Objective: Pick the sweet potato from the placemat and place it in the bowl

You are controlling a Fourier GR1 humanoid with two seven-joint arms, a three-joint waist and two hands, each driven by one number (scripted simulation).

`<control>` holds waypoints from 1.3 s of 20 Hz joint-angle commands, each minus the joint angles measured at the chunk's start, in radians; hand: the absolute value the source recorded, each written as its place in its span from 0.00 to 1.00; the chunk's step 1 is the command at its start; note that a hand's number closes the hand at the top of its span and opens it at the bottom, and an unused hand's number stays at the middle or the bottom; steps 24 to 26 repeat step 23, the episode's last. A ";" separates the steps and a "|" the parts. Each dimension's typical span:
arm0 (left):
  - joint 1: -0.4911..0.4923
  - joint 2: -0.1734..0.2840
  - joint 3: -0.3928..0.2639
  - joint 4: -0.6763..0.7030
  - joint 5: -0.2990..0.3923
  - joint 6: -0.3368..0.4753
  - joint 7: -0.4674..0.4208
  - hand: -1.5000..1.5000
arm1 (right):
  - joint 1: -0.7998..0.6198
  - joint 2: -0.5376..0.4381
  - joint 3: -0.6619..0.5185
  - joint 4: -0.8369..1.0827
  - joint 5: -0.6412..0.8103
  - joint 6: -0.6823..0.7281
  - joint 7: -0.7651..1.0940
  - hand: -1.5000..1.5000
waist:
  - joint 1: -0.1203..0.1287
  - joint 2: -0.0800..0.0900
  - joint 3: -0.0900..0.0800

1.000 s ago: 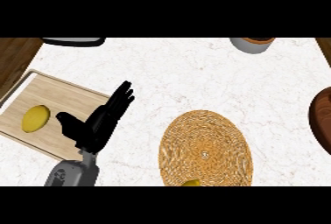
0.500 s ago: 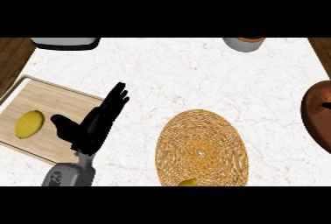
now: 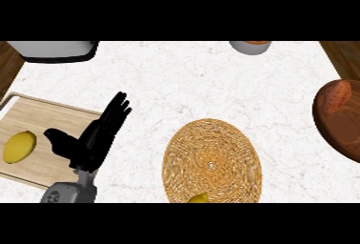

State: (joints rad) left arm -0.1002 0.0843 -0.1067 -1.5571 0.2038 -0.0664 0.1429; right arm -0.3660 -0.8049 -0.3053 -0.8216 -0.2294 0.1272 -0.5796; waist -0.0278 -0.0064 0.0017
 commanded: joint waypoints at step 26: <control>0.099 0.006 0.033 -0.050 -0.005 0.031 -0.001 0.50 | 1.197 0.189 -0.305 -0.471 -0.147 0.608 -0.579 1.00 | -0.106 -0.026 0.004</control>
